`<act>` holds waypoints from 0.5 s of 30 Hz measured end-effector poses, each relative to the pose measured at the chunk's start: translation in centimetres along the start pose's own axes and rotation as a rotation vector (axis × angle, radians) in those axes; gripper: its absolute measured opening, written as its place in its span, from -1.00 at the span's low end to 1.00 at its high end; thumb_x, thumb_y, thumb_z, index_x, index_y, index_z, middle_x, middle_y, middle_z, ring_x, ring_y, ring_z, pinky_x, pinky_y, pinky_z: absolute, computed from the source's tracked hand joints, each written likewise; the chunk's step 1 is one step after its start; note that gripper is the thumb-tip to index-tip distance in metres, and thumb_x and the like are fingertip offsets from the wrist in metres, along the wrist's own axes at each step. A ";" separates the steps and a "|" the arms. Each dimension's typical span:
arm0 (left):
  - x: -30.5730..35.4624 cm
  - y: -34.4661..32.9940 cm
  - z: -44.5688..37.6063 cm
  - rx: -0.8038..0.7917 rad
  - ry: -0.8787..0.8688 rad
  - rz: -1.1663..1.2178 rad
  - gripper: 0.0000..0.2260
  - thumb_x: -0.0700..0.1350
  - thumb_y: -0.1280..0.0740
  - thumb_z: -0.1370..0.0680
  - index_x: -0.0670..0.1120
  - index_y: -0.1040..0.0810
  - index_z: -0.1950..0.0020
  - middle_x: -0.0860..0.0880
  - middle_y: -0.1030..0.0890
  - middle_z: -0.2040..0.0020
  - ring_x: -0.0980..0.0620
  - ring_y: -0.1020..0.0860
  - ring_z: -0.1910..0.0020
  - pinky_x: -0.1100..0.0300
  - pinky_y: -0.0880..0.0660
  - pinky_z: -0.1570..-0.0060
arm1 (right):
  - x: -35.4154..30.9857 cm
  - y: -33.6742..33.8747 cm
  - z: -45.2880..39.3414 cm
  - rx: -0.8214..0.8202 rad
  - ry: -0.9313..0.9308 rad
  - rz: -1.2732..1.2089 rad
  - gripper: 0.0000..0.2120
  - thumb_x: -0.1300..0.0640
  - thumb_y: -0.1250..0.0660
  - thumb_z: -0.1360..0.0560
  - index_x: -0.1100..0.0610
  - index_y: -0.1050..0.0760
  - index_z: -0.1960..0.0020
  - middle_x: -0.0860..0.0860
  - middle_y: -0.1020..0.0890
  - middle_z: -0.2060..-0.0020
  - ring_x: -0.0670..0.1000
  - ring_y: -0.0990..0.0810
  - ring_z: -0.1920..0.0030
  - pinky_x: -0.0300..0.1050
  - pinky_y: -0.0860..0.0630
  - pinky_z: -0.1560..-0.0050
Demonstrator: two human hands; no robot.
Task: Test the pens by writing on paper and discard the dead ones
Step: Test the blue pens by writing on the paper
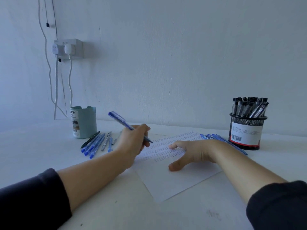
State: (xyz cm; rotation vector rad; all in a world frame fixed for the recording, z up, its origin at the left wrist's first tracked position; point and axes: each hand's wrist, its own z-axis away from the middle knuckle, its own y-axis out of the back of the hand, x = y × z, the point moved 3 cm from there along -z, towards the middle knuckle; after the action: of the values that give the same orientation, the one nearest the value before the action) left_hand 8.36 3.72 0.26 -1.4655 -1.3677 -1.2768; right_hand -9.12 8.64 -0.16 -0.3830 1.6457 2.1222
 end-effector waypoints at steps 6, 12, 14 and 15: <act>0.4 2.0 -1.6 0.155 0.009 0.064 -0.86 -0.26 -0.21 -0.57 -0.14 -0.43 0.19 -0.09 -0.50 0.35 0.01 -0.40 0.44 0.20 -0.34 0.45 | -0.2 0.0 0.4 0.001 -0.008 0.028 -0.20 -0.24 -0.48 -0.30 -0.25 -0.20 -0.44 -0.04 -0.21 -0.46 0.03 -0.24 -0.43 -0.02 -0.17 -0.43; 0.1 2.0 -1.7 0.136 0.009 0.093 -0.87 -0.05 -0.10 -0.66 -0.08 -0.36 -0.10 -0.11 -0.45 0.42 0.04 -0.28 0.60 0.25 -0.22 0.57 | -0.4 0.0 0.6 -0.006 -0.014 0.015 -0.20 -0.22 -0.49 -0.30 -0.26 -0.19 -0.44 -0.03 -0.21 -0.46 0.04 -0.23 -0.44 -0.02 -0.16 -0.44; 0.1 2.0 -1.8 0.131 0.000 0.107 -0.85 -0.11 -0.08 -0.66 -0.11 -0.40 -0.09 -0.11 -0.46 0.42 0.03 -0.31 0.58 0.23 -0.25 0.56 | -0.5 0.0 0.7 -0.012 -0.007 0.019 -0.21 -0.21 -0.49 -0.31 -0.27 -0.20 -0.43 -0.04 -0.21 -0.46 0.03 -0.23 -0.43 -0.04 -0.17 -0.43; 0.1 2.0 -1.8 0.134 -0.003 0.105 -0.84 -0.15 -0.07 -0.65 -0.13 -0.44 -0.05 -0.11 -0.46 0.41 0.02 -0.33 0.56 0.22 -0.27 0.53 | -0.6 -0.1 0.8 -0.017 -0.004 0.020 -0.22 -0.20 -0.49 -0.31 -0.26 -0.20 -0.43 -0.04 -0.21 -0.45 0.02 -0.24 -0.43 -0.05 -0.17 -0.43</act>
State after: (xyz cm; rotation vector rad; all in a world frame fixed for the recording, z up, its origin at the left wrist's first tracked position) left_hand 9.99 1.72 0.98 -1.4282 -1.3338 -1.0961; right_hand -8.55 9.29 0.23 -0.3684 1.6364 2.1521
